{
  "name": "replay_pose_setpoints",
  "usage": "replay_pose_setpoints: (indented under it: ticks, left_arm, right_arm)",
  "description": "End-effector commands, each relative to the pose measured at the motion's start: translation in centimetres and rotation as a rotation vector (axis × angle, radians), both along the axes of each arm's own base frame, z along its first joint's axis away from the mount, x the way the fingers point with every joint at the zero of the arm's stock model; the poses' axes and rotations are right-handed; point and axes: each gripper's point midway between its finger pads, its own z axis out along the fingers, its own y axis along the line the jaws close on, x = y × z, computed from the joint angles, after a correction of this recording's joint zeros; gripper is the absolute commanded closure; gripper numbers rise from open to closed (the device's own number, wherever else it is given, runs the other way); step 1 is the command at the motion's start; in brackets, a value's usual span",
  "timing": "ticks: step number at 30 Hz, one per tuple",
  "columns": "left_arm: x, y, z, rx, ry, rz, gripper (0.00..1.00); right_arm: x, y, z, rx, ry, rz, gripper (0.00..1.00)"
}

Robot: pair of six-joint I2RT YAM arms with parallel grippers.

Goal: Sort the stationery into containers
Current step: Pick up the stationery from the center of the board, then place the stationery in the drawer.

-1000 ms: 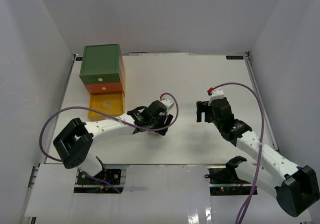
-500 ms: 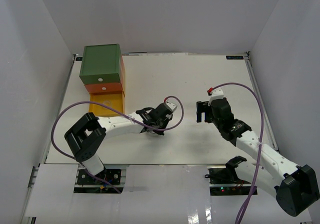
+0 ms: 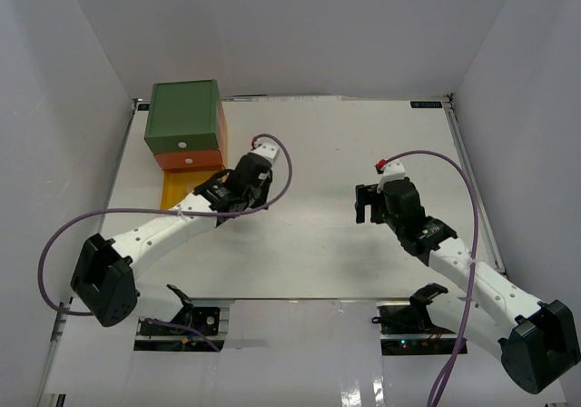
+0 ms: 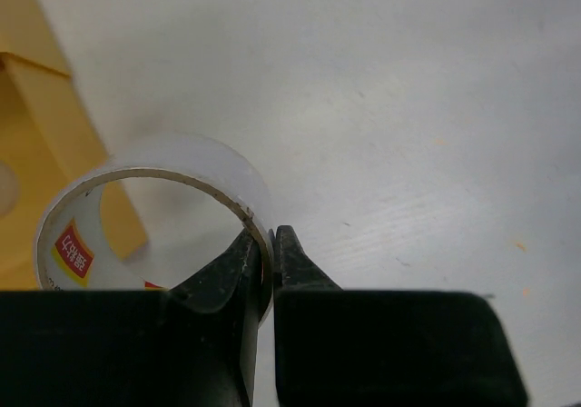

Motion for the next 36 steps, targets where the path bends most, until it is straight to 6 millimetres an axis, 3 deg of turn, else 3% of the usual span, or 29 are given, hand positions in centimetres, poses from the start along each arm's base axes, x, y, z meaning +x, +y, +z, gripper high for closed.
replay_pose_setpoints:
  ticks: [1,2,3,7,12,21,29,33,36]
  left_arm:
    - [3.0,5.5,2.6,0.016,-0.066,0.117,0.91]
    - [3.8,7.2,2.6,0.013,-0.061,0.157,0.91]
    - [3.9,7.2,2.6,0.017,-0.065,0.152,0.91]
    - [6.1,11.0,2.9,-0.011,-0.08,0.227,0.91]
    - [7.8,14.2,2.0,-0.002,-0.06,0.29,0.87]
    - [8.7,14.0,-0.5,-0.031,0.002,0.275,0.72]
    - [8.6,14.8,-1.5,0.001,0.019,0.305,0.56]
    - [8.4,14.7,-0.1,-0.028,-0.005,0.318,0.5]
    - [7.8,14.3,3.0,-0.118,-0.06,0.353,0.45]
  right_arm:
    - [0.4,0.4,1.1,0.036,-0.046,0.011,0.09]
    - [0.3,0.4,1.1,0.035,-0.046,0.013,0.09]
    - [0.4,0.4,1.1,0.037,-0.045,0.012,0.09]
    - [0.2,0.5,1.0,0.039,-0.047,0.018,0.09]
    - [0.1,0.6,0.9,0.045,-0.05,0.027,0.09]
    - [0.1,0.7,0.6,0.045,-0.046,0.035,0.08]
    - [0.0,0.8,0.6,0.045,-0.045,0.043,0.09]
    - [0.0,0.8,0.6,0.047,-0.045,0.045,0.09]
    - [0.0,1.0,0.9,0.055,-0.051,0.053,0.08]
